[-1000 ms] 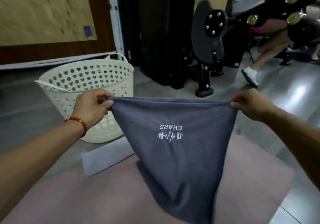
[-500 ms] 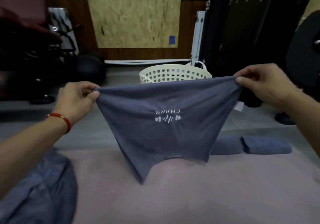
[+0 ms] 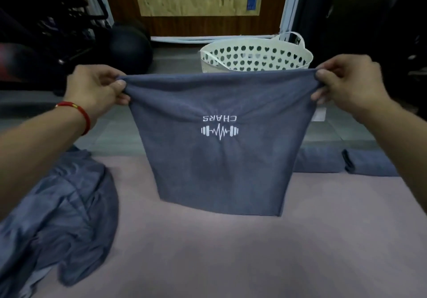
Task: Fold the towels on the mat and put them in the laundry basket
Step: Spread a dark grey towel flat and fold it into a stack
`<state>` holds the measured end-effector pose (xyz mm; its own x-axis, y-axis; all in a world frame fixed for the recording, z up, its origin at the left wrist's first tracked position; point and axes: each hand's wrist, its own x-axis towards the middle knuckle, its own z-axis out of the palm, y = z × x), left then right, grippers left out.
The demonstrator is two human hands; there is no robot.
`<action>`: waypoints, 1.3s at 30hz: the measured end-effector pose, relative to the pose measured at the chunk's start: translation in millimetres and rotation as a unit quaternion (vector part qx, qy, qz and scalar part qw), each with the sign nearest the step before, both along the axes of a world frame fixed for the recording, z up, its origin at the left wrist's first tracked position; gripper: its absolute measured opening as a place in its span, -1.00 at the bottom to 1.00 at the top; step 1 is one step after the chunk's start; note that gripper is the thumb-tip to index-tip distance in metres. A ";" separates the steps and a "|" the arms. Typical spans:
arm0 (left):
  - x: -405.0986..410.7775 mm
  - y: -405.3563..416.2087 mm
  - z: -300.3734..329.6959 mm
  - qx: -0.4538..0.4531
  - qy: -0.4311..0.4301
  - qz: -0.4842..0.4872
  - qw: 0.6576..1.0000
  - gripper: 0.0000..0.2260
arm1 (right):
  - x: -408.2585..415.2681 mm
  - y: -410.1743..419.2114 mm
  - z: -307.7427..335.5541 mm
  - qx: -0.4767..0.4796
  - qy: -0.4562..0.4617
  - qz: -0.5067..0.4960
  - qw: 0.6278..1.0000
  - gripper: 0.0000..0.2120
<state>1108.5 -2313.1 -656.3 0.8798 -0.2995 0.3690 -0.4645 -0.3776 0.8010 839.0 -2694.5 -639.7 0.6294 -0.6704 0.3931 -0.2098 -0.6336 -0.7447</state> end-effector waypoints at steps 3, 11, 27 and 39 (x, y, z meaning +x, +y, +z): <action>2.5 -7.4 -13.3 -0.035 0.020 -0.012 0.999 -0.77 | 2.1 -5.0 -13.3 0.064 -0.027 0.012 0.997 -0.95; -38.6 38.6 -76.7 -0.076 0.048 -0.059 0.994 -0.77 | -37.1 28.3 -58.4 0.125 -0.078 0.052 0.988 -0.90; -147.2 145.0 -325.0 0.316 0.006 -0.171 0.933 -0.81 | -160.4 123.9 -336.2 0.202 0.271 -0.094 0.936 -0.82; -209.8 198.0 -307.8 0.440 -0.145 -0.388 0.797 -0.74 | -269.5 158.2 -331.9 0.050 0.408 0.137 0.901 -0.58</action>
<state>898.7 -2115.1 -964.1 0.2195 -0.9667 -0.1314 -0.9489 -0.2429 0.2015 569.5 -2536.3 -971.7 0.8296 -0.4514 -0.3287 -0.5582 -0.6840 -0.4696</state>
